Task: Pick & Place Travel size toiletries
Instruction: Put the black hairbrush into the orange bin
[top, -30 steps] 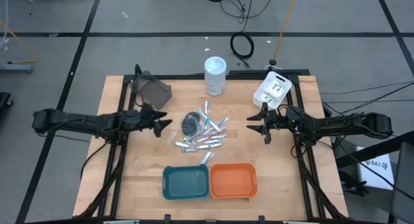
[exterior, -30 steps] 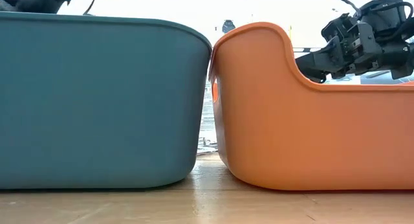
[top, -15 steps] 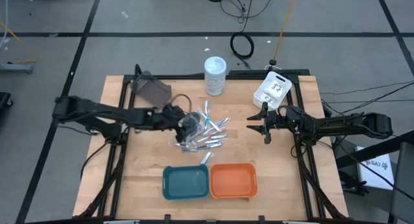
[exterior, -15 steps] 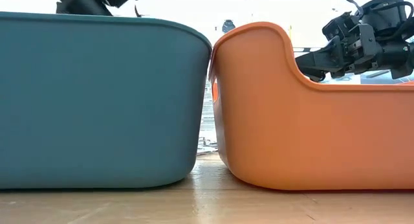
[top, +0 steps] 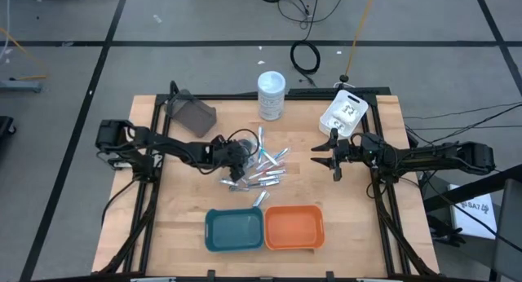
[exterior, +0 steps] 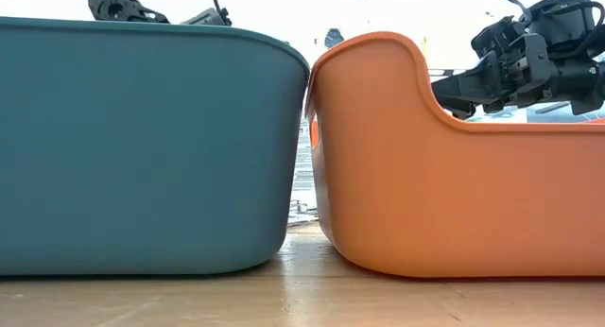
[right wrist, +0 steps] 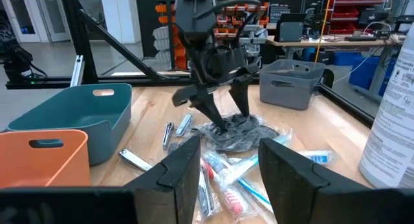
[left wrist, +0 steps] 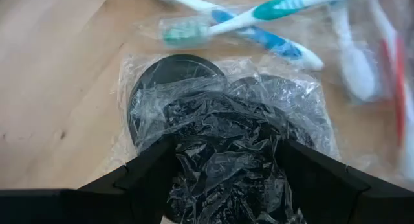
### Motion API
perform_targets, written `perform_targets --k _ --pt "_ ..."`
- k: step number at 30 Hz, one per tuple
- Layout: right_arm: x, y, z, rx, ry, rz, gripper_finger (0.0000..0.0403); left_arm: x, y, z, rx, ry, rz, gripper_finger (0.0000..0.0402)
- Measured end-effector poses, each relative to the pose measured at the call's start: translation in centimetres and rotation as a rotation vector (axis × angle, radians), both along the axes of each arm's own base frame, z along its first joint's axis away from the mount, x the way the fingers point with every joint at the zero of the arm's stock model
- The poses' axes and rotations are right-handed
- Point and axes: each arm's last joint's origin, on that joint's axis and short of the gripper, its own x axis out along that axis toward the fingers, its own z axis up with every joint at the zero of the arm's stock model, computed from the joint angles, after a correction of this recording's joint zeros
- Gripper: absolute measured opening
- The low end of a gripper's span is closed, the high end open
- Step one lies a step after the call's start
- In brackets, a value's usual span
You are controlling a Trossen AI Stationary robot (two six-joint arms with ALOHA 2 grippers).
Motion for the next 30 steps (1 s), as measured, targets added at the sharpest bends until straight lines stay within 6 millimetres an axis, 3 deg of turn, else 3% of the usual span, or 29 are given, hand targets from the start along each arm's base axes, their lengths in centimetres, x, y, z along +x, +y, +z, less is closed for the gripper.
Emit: perform_targets --k 10,22,30 --pt "0.00 0.00 -0.14 0.006 0.014 0.000 0.0142 0.25 0.16 -0.09 -0.051 -0.016 -0.036 0.0267" --pt "0.00 0.00 -0.19 0.007 0.020 -0.001 0.0141 0.24 0.00 -0.14 -0.076 -0.021 -0.038 0.0092" --pt "0.00 0.00 -0.20 0.007 0.020 -0.001 0.0141 0.30 -0.01 -0.12 -0.068 -0.022 -0.053 0.0005"
